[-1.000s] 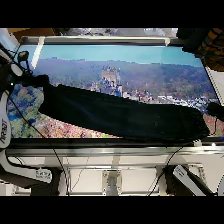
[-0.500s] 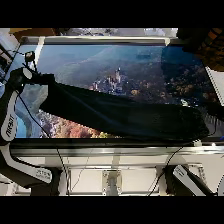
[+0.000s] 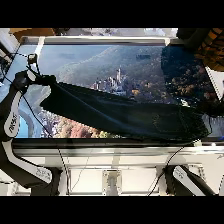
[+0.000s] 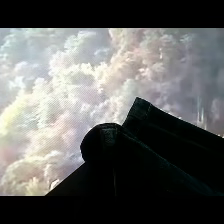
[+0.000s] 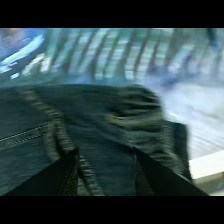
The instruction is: Fold the clothes and pants, and hang the long-sleeved shirts on hangers.
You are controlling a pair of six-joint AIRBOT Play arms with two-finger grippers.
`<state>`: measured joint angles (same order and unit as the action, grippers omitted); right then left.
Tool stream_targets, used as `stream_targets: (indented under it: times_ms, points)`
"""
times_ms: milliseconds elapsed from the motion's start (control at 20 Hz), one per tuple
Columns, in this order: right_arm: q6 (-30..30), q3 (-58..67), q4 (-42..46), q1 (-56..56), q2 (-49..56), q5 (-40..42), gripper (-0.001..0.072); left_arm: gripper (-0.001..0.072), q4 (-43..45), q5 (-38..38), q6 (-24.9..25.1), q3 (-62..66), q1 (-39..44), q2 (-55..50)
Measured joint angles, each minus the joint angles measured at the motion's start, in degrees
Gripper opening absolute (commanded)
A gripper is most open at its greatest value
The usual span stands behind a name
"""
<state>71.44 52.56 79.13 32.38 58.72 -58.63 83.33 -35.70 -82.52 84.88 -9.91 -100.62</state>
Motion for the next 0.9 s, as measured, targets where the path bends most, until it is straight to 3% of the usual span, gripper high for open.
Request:
stream_targets:
  times_ms: [100, 350, 550, 700, 900]
  points:
    - [-0.48, -0.74, -0.70, -2.38, 0.83, 0.79, 0.0381, 0.0476, 0.20, 1.05, 0.22, 0.04, 0.07, -1.31]
    - [-2.56, -1.38, -3.19, -5.64, 2.51, 0.07, 0.0380, 0.0483, 0.24, -2.56, 3.02, 1.16, -0.74, -2.21]
    - [-10.29, -1.49, -5.92, -14.69, 3.15, -0.04, 0.0381, 0.0483, 0.26, -15.50, 8.39, 2.89, -2.60, -2.29]
    - [-9.75, -1.42, -5.03, -22.14, 4.33, 4.28, 0.0381, 0.0483, -0.52, -24.52, 12.85, 3.34, -3.89, -2.71]
    - [-7.08, -1.31, -4.04, -26.14, 5.77, 6.54, 0.0381, 0.0484, -2.86, -29.49, 16.06, 3.58, -4.96, -3.63]
